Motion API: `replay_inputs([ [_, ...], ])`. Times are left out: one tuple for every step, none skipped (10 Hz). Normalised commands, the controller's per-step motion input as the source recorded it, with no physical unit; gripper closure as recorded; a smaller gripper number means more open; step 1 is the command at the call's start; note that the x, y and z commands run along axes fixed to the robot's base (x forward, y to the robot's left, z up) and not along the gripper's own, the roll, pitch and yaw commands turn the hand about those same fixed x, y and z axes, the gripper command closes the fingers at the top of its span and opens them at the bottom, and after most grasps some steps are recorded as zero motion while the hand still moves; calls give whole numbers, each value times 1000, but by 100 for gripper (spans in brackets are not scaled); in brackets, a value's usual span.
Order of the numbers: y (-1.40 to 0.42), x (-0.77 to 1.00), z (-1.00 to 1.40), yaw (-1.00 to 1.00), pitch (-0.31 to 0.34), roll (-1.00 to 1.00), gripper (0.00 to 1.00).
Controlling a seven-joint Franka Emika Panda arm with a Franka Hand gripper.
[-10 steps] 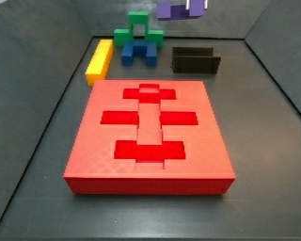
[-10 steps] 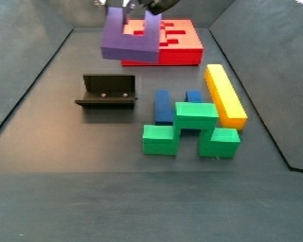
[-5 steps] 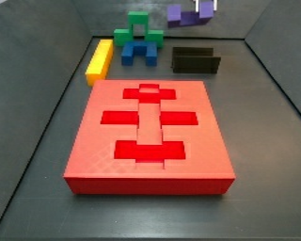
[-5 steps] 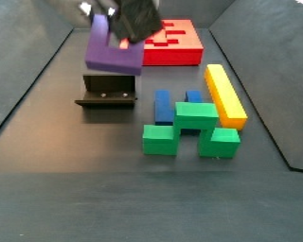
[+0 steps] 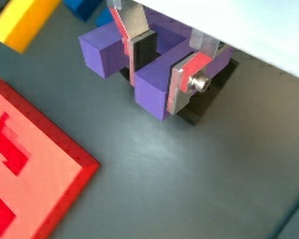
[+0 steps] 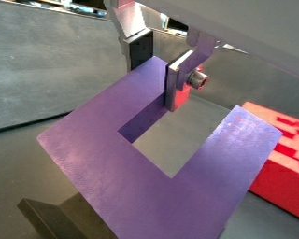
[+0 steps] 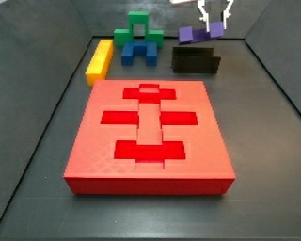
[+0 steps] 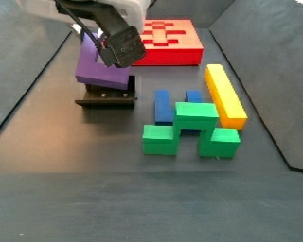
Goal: Pick up the purple object. Move up. Place the purple object on the fixture. Regrasp the purple object. Move to above the board. Insert the purple object.
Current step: Place the purple object on the fixture.
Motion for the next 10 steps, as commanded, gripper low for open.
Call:
replay_inputs([
  [320, 700, 120, -3, 374, -634, 100],
  [354, 663, 54, 0, 420, -646, 100],
  [400, 683, 0, 0, 477, -543, 100],
  [340, 726, -31, 0, 586, -374, 100],
  [91, 711, -134, 0, 491, -77, 100],
  [0, 694, -169, 0, 409, -40, 100],
  [-71, 637, -54, 0, 354, -46, 100],
  [-126, 574, -89, 0, 220, -51, 100],
  [-120, 440, -114, 0, 40, -89, 100],
  [-131, 357, -191, 0, 0, -46, 100],
])
